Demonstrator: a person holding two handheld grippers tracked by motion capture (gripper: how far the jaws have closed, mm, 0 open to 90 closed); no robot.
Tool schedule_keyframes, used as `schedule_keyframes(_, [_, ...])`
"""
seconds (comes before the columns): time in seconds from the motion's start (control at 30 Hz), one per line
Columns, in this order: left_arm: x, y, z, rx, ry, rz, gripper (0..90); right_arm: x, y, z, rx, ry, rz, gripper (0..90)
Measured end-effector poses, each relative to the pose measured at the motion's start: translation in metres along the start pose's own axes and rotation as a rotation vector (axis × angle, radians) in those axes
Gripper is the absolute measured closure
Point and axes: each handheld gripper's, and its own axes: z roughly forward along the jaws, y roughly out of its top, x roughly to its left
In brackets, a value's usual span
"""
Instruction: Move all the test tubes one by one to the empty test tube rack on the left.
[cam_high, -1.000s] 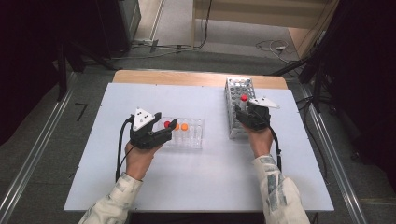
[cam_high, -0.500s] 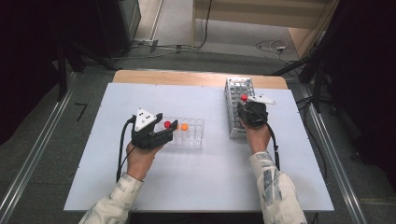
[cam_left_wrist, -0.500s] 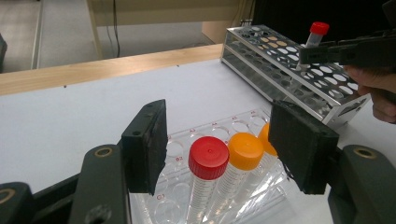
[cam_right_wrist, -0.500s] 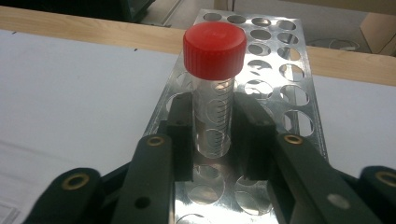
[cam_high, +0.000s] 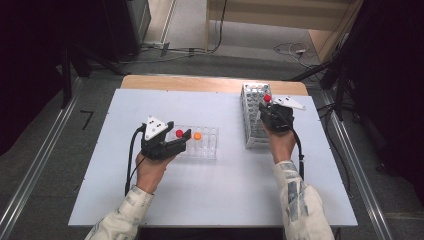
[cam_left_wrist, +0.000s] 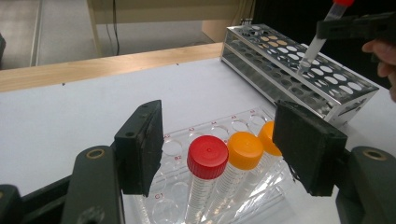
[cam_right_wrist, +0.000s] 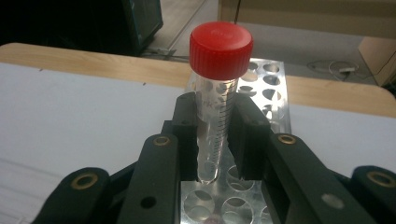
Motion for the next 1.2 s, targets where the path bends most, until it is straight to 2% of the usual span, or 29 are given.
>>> schedule_keyframes(0.2, [0.000, 0.000, 0.000, 0.002, 0.003, -0.005, 30.2, -0.004, 0.011, -0.020, -0.045, 0.004, -0.008, 71.4])
schedule_keyframes(0.33, [0.000, 0.001, 0.000, 0.002, 0.009, -0.012, 27.1, -0.003, 0.014, -0.033, -0.061, 0.027, -0.032, 71.4])
schedule_keyframes(0.7, [-0.002, 0.002, -0.001, -0.004, 0.004, -0.012, 25.7, 0.019, 0.005, -0.062, -0.056, 0.184, -0.087, 71.3])
schedule_keyframes(0.93, [-0.006, 0.003, -0.003, -0.010, -0.007, -0.009, 25.8, 0.038, -0.016, -0.064, -0.004, 0.261, -0.138, 71.3])
schedule_keyframes(1.0, [-0.007, 0.003, -0.004, -0.015, -0.010, -0.008, 25.7, 0.043, -0.022, -0.066, 0.005, 0.289, -0.139, 71.4])
schedule_keyframes(1.2, [-0.011, 0.005, -0.005, -0.023, -0.028, -0.010, 25.7, 0.056, -0.033, -0.074, 0.022, 0.343, -0.184, 71.3])
